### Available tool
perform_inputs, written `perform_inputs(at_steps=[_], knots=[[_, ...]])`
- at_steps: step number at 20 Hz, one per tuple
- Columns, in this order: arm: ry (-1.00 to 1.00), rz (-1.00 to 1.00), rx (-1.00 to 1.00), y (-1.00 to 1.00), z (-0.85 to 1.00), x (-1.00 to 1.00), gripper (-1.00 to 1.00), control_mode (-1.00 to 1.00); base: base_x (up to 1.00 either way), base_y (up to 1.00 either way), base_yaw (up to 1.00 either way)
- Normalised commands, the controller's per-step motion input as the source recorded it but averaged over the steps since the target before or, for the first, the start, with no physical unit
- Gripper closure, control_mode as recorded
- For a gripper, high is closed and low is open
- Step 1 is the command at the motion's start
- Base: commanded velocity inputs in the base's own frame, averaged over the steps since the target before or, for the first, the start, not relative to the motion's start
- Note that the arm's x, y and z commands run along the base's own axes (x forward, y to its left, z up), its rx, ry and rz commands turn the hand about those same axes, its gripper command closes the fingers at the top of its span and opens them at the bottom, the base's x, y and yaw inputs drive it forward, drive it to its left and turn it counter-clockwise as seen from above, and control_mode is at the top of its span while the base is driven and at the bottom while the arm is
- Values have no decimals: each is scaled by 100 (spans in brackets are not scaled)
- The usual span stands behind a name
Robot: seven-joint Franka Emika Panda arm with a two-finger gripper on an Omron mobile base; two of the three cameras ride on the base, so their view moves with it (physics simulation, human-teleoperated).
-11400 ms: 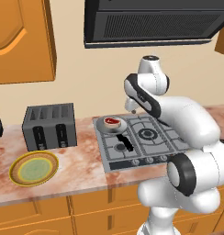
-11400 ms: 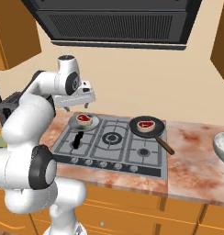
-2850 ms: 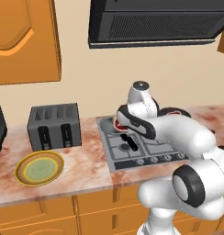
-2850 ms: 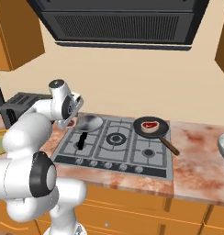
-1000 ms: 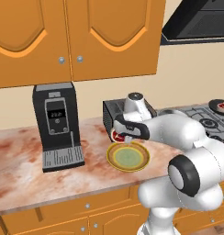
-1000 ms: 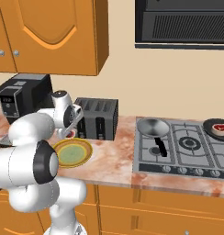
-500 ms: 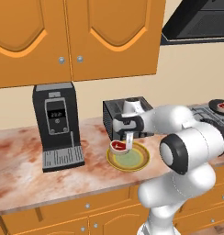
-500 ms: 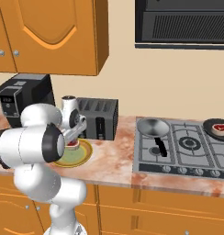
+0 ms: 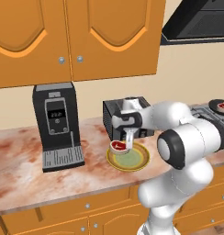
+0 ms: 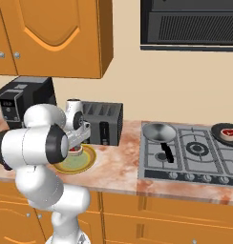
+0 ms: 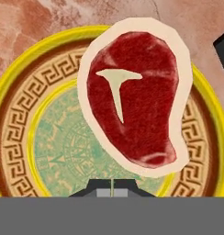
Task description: Place one of the steaks on the plate and the other in the bowl. Then place the bowl in the fridge.
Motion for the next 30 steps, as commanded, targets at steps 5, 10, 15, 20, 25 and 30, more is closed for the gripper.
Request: perform_inputs(at_steps=[5, 10, 15, 20, 25, 30], knots=[[-9, -5, -3, -6, 25, -50, -100, -100, 0, 0, 0], [-2, -12, -6, -31, 87, -14, -100, -100, 0, 0, 0], [6, -52, 5, -10, 83, -31, -100, -100, 0, 0, 0], [-2, -63, 1, 0, 53, -63, -100, -100, 0, 0, 0], [-1, -72, -1, -4, 22, -48, -100, -100, 0, 0, 0], [0, -62, -26, -32, 2, -5, -100, -100, 0, 0, 0]])
